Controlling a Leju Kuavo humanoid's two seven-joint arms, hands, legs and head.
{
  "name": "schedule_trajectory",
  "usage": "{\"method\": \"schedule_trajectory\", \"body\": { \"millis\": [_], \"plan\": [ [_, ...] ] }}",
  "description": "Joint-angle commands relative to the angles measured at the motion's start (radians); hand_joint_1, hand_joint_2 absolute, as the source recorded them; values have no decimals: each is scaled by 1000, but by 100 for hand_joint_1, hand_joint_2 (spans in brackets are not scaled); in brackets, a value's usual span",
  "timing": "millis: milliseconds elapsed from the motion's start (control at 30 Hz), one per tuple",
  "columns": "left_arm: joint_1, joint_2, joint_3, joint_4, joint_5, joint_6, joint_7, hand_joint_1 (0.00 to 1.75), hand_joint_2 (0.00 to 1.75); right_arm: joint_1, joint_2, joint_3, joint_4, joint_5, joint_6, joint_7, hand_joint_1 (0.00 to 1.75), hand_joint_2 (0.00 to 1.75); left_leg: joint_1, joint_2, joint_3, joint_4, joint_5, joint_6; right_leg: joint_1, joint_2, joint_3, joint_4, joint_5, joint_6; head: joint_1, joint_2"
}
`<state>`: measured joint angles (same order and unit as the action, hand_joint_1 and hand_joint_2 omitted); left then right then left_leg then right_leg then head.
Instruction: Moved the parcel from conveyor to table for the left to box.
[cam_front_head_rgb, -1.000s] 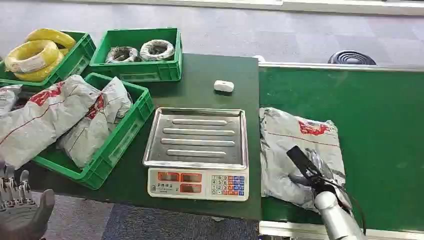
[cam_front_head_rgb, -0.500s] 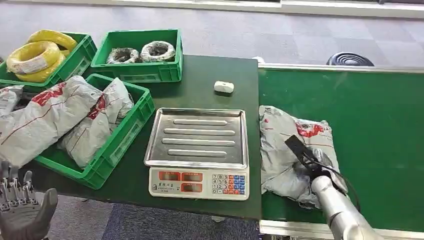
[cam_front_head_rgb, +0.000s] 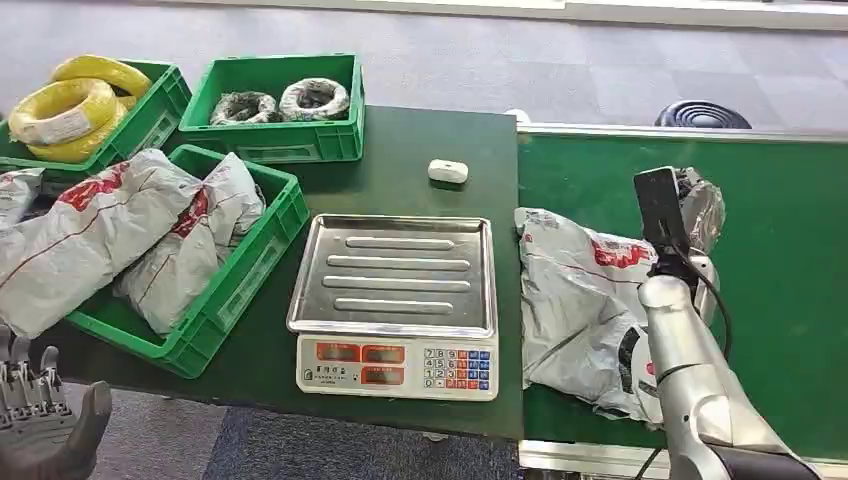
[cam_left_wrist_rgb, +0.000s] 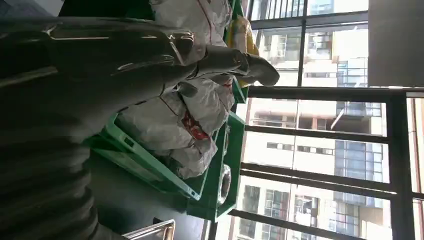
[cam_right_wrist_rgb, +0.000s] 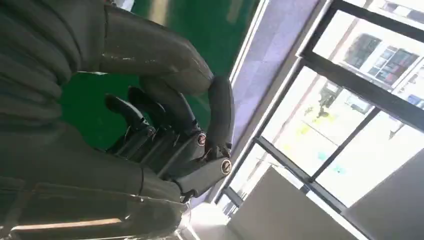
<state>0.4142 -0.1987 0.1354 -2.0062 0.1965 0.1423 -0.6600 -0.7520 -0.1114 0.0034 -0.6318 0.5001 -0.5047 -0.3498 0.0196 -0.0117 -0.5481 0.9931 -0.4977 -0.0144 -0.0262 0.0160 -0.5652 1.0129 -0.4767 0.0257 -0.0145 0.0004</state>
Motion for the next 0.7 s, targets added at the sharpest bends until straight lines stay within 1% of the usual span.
{"method": "schedule_trajectory", "body": {
  "millis": [33,67,100,133,167,200,233,267,300,333,367,467,500,633,700],
  "plan": [
    [-11,32,-14,46,4,18,-18,0,175,-49,127,162,-164,76,30,41,175,175,-1,4,-1,-1,0,1,0,3,-2,0,1,-2,0,0],
    [-6,38,-18,43,3,25,-20,0,175,-95,143,208,-104,128,100,213,35,175,-2,11,-1,-2,0,0,-1,8,-5,1,2,-3,0,0],
    [-2,48,-25,41,4,26,-18,0,175,-135,149,235,-22,172,177,353,0,175,-2,9,-2,-1,0,0,-1,7,-4,1,2,-3,0,0],
    [-3,60,-30,43,9,22,-17,0,175,-144,146,238,24,170,216,369,0,175,-1,10,-1,0,0,0,-1,8,-4,2,2,-2,0,0],
    [-7,69,-31,48,18,15,-15,0,175,-144,136,235,85,184,220,412,0,175,-1,13,0,-1,0,0,-1,11,-4,1,2,-3,0,0],
    [-15,76,-30,55,26,12,-12,0,175,-146,116,253,164,213,276,462,0,175,-1,14,0,-2,0,0,0,11,-5,1,3,-4,0,0],
    [-24,84,-29,67,34,5,-12,0,175,-134,100,246,214,216,308,457,0,175,0,8,3,-2,0,0,0,6,-1,0,1,-2,-1,0],
    [-42,98,-32,90,43,-11,-10,0,175,-116,67,277,284,253,435,531,0,175,0,6,3,-3,2,0,1,4,-1,-2,2,-3,0,0],
    [-53,102,-31,105,46,-17,-10,0,175,-94,49,282,307,262,464,521,0,175,1,0,2,-3,2,0,1,-2,1,-3,1,-2,0,0],
    [-57,101,-30,111,46,-17,-11,0,175,-75,38,280,316,263,461,500,0,175,1,-5,3,-3,2,0,1,-6,2,-3,0,-2,0,0],
    [-58,98,-30,115,47,-20,-11,0,175,-64,26,290,336,277,493,499,0,175,1,-8,3,-8,6,1,2,-11,4,-8,2,-3,0,0],
    [-54,98,-30,117,51,-23,-13,0,175,-40,-14,308,352,301,584,481,0,175,0,-6,2,-5,3,1,1,-9,5,-6,1,-2,0,0],
    [-54,98,-30,117,51,-23,-13,0,175,-40,-14,308,352,301,584,481,0,175,0,-5,-1,-2,2,0,0,-6,1,-2,0,-1,0,0],
    [-52,98,-29,115,51,-23,-13,0,175,-49,-11,307,346,301,594,481,0,175,-1,-5,-3,-2,2,0,0,-6,-1,-2,0,-2,0,0],
    [-48,94,-25,111,51,-20,-14,0,175,-50,-27,334,346,326,654,497,0,175,-1,-3,-3,-2,2,0,0,-5,-3,-2,1,-3,0,0]
  ]
}}
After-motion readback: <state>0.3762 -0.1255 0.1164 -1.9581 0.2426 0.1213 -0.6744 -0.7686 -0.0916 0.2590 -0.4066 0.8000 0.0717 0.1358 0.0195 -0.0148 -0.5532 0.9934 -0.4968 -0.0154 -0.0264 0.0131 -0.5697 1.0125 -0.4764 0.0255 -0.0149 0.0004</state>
